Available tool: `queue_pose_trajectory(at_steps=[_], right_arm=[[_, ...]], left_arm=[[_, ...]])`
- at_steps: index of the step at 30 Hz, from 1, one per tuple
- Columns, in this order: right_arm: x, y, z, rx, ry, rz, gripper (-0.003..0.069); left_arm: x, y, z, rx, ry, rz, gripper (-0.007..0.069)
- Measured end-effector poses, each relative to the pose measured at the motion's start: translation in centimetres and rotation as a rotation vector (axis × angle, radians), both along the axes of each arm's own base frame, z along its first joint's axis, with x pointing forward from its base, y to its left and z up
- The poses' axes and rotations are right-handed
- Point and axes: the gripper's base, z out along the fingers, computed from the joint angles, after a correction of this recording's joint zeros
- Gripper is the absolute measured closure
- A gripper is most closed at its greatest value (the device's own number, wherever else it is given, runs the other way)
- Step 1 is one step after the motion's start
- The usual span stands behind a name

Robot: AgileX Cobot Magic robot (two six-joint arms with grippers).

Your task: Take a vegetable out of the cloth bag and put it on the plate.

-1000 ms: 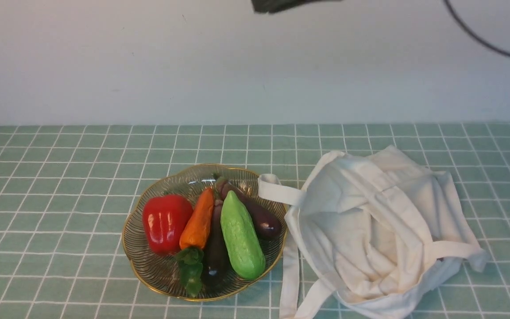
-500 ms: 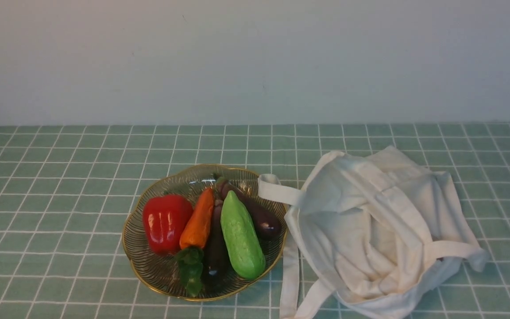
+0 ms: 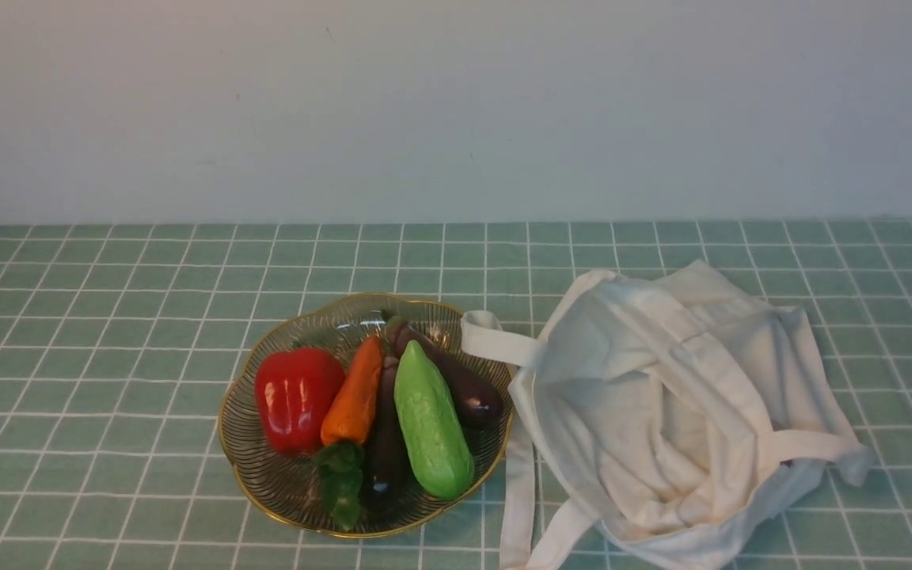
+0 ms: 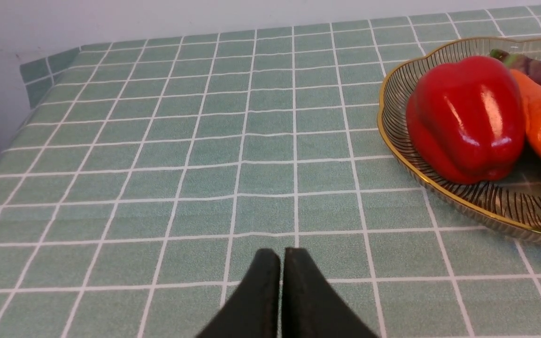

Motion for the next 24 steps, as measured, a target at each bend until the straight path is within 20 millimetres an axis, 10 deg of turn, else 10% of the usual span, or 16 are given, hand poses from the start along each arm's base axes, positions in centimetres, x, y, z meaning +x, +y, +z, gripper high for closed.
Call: queue_pose_trajectory(at_steps=[18, 24], right_arm=[[0.2, 0.1, -0.6, -0.013, 0.013, -0.001, 0.0674], [1.1, 0.2, -4.2, -0.043, 0.072, -0.069, 0.0674]], left_arm=[[0.0, 0.0, 0.0, 0.0, 0.0, 0.0, 0.0629], [0.0, 0.0, 0.0, 0.0, 0.0, 0.0, 0.0629]])
